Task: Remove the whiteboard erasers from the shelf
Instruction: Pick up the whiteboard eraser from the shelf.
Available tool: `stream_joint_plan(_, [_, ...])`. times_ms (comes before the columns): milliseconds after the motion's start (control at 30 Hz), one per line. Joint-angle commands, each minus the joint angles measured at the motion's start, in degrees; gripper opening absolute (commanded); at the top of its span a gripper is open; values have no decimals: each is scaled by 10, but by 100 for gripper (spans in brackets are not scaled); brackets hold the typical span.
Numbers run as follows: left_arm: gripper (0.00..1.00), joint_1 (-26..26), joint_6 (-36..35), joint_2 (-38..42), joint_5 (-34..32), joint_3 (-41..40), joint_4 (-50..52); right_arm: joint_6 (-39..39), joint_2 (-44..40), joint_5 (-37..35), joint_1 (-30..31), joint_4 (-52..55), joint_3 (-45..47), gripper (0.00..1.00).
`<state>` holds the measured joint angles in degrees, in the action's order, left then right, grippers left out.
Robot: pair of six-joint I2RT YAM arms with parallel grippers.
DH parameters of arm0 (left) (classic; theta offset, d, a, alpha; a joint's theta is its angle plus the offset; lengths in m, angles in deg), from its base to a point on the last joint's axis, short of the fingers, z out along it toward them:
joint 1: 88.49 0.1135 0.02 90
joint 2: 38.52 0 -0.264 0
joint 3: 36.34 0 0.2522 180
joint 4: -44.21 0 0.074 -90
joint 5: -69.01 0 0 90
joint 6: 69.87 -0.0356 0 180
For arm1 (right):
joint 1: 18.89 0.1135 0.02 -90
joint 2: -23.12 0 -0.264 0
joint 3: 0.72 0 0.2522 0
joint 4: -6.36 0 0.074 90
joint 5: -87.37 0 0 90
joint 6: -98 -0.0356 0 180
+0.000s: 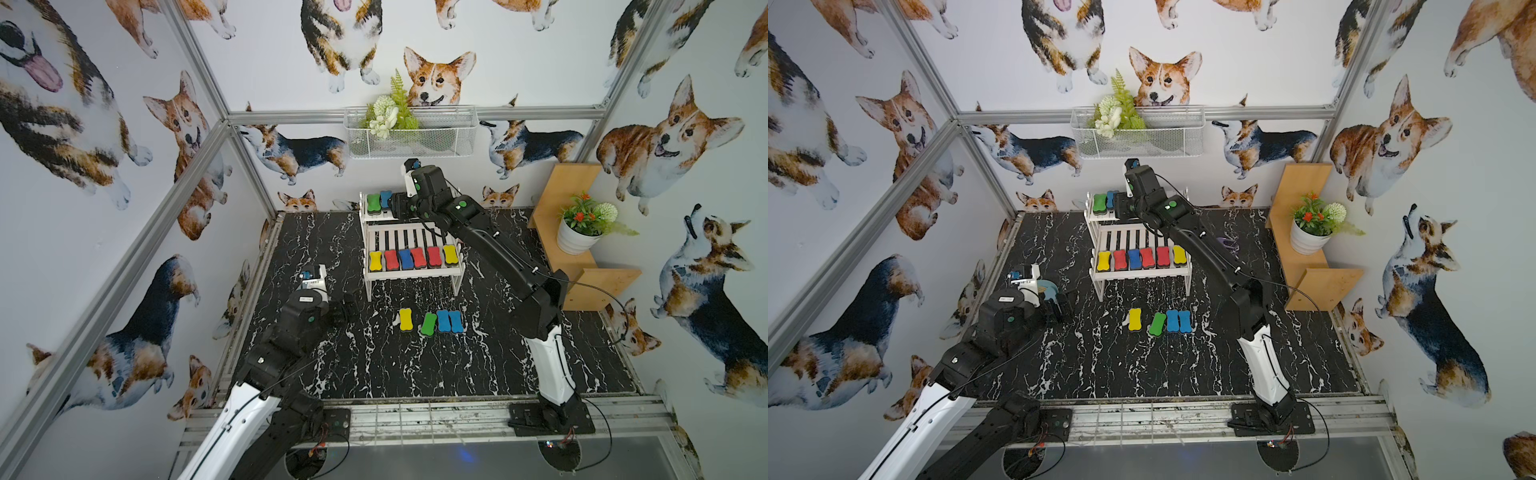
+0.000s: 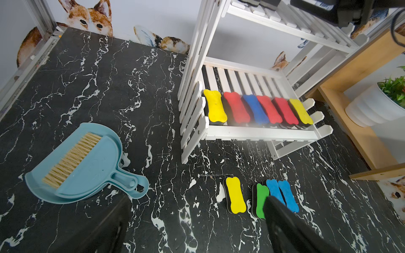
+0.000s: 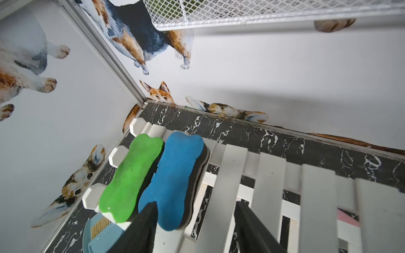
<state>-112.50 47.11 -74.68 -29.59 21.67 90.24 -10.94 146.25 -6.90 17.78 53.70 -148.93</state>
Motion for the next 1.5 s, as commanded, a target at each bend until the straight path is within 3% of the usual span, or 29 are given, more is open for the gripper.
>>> stream_joint_plan(0, [99, 1, -2, 0, -2, 3, 0, 11, -9, 14, -1, -41, 6, 62])
stream_joint_plan(367, [99, 1, 1, 1, 1, 0, -1, -11, 20, -9, 0, -41, -6, 62])
stream_joint_plan(567, [99, 1, -2, 4, -3, 2, 4, -9, 33, -34, 1, 16, -29, 59])
stream_joint_plan(833, [99, 0, -2, 5, -1, -2, 0, 2, -43, -58, 1, -8, 81, 57])
stream_joint_plan(1033, [99, 1, -1, 5, 1, -2, 0, 9, -45, -50, 1, 7, 58, 58])
stream_joint_plan(1267, [99, 1, 1, 4, 1, 1, -1, 23, -47, -45, 13, -4, 9, 70])
stream_joint_plan(1467, [99, 0, 3, 0, 2, 0, -3, 21, -9, -62, 30, -4, -21, 72])
